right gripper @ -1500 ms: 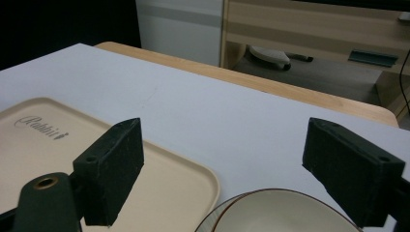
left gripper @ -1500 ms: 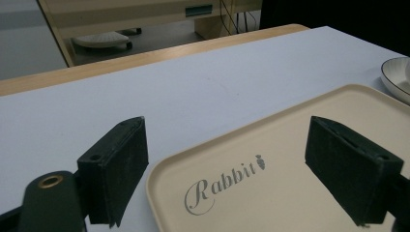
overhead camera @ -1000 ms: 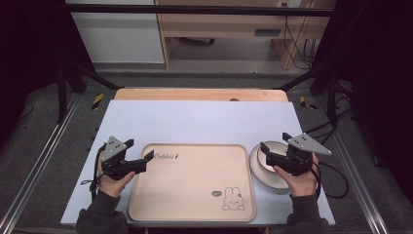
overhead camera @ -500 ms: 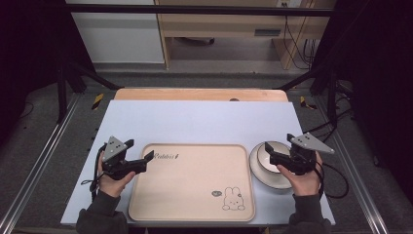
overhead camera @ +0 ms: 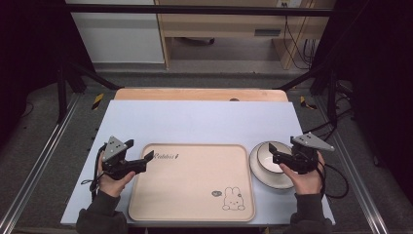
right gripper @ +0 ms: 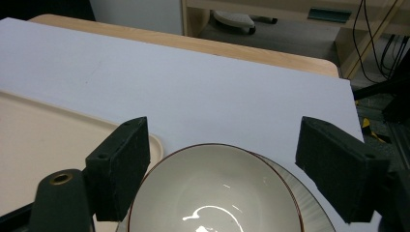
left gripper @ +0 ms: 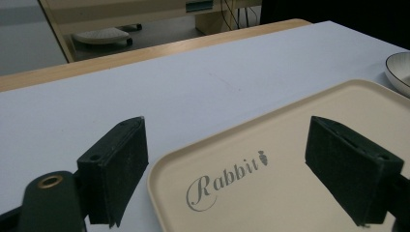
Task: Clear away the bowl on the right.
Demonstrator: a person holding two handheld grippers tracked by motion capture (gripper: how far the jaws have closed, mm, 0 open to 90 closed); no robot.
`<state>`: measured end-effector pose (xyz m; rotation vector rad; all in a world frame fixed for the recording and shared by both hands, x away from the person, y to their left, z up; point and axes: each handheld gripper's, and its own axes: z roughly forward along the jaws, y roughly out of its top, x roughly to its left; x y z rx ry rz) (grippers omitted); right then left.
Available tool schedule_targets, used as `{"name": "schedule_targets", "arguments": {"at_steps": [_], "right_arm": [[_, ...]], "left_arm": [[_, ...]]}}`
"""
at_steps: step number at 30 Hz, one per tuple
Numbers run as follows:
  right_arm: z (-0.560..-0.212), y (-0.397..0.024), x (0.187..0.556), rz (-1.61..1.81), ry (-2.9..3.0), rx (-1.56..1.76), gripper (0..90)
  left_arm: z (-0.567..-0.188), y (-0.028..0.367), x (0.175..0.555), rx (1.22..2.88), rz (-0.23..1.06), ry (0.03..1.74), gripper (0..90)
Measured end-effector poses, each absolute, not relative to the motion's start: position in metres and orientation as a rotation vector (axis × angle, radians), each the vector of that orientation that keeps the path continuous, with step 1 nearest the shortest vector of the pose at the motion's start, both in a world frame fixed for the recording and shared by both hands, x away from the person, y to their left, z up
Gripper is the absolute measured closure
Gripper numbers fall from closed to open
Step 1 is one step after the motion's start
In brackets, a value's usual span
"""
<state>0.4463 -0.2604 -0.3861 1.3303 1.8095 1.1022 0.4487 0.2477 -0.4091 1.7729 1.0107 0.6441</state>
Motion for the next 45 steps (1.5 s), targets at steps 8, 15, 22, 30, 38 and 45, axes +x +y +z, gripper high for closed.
{"name": "schedule_targets", "arguments": {"at_steps": [8,15,22,30,38,45], "right_arm": [[-0.387,-0.267,0.447,1.096,1.793,1.367,20.1],[-0.391,-0.27,0.45,1.077,1.804,1.392,21.0],[-0.394,-0.273,0.452,1.065,1.808,1.424,21.8],[-0.398,-0.276,0.455,1.041,1.82,1.447,22.1],[-0.401,-0.279,0.458,1.023,1.829,1.466,21.8],[-0.405,-0.282,0.46,1.01,1.834,1.493,22.4]], "left_arm": [[-0.41,0.248,0.449,1.782,0.644,1.011,14.9],[-0.41,0.248,0.45,1.784,0.643,1.012,14.9],[-0.411,0.248,0.45,1.786,0.641,1.013,14.9],[-0.412,0.247,0.45,1.792,0.638,1.015,14.9],[-0.413,0.247,0.451,1.797,0.639,1.015,14.9],[-0.413,0.247,0.452,1.803,0.638,1.017,14.9]]}}
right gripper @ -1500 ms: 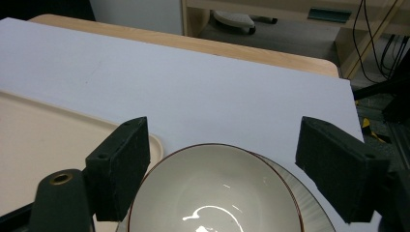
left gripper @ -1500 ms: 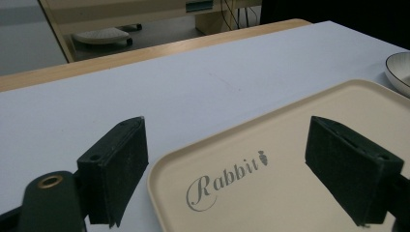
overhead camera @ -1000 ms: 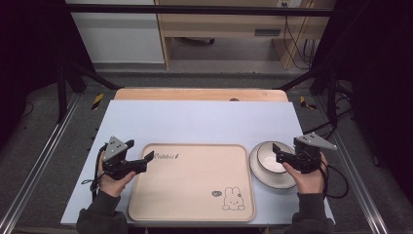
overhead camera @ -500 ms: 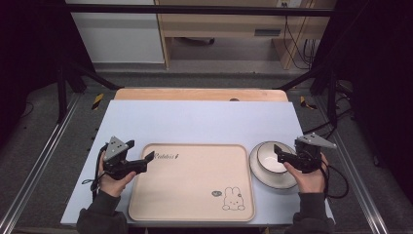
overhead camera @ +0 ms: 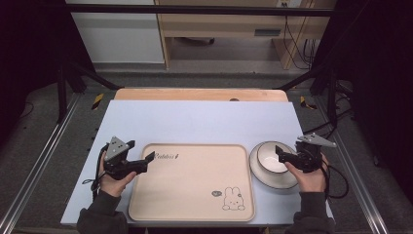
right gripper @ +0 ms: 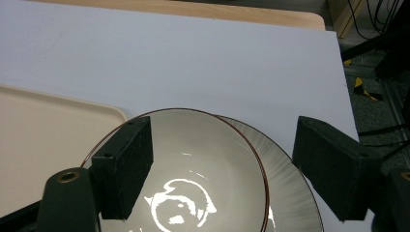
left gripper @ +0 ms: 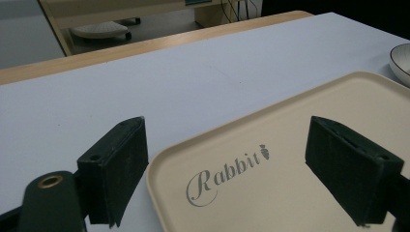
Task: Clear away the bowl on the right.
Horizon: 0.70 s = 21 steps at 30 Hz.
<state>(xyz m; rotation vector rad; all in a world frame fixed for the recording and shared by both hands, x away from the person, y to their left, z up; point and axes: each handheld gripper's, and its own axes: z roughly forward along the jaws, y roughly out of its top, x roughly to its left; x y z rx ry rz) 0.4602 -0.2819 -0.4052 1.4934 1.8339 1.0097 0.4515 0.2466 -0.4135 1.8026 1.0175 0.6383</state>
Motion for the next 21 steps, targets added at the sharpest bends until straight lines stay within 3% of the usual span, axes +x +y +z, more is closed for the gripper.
{"name": "schedule_targets", "arguments": {"at_steps": [16,21], "right_arm": [[-0.415,-0.287,0.467,0.958,1.86,1.559,27.2],[-0.417,-0.289,0.468,0.943,1.869,1.605,32.8]], "left_arm": [[-0.415,0.245,0.452,1.809,0.634,1.019,14.9],[-0.415,0.245,0.452,1.814,0.635,1.017,14.9]]}}
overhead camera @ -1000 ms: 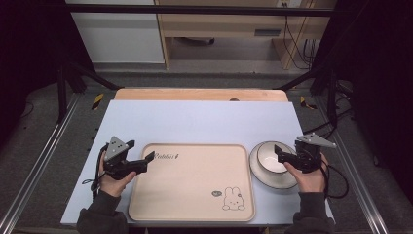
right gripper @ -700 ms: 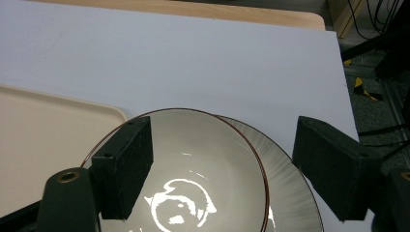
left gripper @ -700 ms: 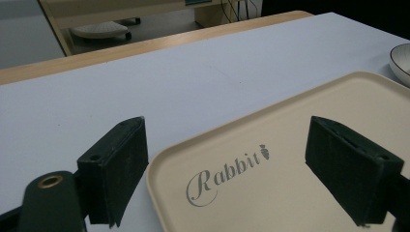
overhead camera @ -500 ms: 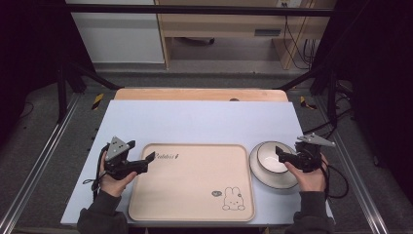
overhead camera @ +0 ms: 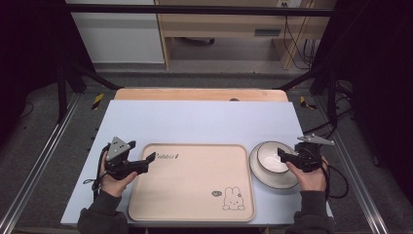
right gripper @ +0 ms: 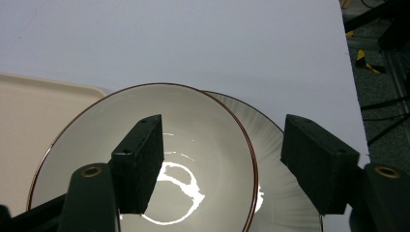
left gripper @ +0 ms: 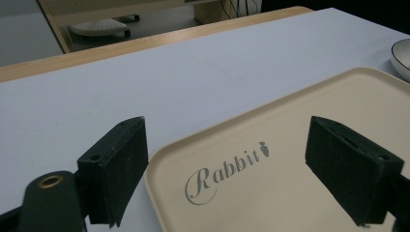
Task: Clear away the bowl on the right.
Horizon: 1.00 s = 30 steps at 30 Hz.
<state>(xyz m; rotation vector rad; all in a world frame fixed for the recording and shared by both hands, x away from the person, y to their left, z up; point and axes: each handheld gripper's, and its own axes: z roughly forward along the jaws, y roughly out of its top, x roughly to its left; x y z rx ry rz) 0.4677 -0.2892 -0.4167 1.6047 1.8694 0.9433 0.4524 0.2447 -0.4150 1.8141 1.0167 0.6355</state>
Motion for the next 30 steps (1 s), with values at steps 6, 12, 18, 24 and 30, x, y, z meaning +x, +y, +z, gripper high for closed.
{"name": "schedule_targets", "arguments": {"at_steps": [6,12,18,24,30], "right_arm": [[-0.42,-0.293,0.469,0.921,1.889,1.647,37.9],[-0.423,-0.295,0.471,0.896,1.911,1.679,43.2],[-0.425,-0.296,0.473,0.87,1.924,1.72,48.6],[-0.428,-0.297,0.475,0.841,1.941,1.755,54.4],[-0.431,-0.299,0.477,0.821,1.964,1.777,58.1]], "left_arm": [[-0.415,0.245,0.453,1.817,0.634,1.017,15.0],[-0.416,0.244,0.453,1.823,0.63,1.017,15.0],[-0.416,0.243,0.453,1.826,0.631,1.016,15.0],[-0.417,0.243,0.453,1.829,0.629,1.017,15.1],[-0.417,0.242,0.453,1.835,0.628,1.017,15.2]]}}
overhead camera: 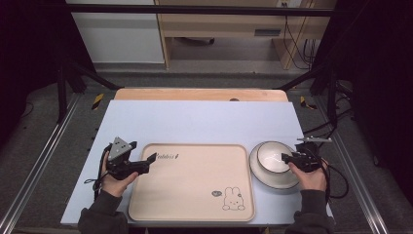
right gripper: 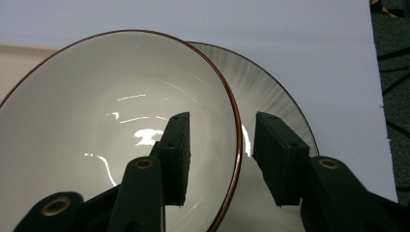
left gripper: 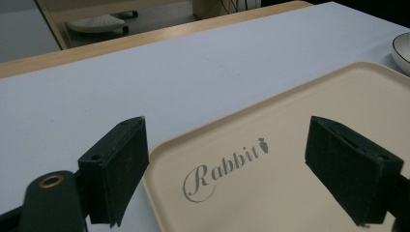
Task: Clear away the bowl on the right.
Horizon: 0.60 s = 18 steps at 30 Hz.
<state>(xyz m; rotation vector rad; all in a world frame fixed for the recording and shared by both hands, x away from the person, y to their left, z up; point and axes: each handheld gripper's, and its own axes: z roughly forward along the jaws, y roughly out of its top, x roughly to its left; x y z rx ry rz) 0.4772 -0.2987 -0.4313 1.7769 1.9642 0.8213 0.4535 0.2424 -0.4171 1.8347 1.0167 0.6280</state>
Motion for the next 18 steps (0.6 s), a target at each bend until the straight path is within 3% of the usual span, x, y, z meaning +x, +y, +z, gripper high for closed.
{"name": "schedule_targets", "arguments": {"at_steps": [18], "right_arm": [[-0.4351,-0.3004,0.4816,0.787,1.977,1.849,66.4]], "left_arm": [[-0.4178,0.2415,0.4537,1.839,0.625,1.017,15.2]]}}
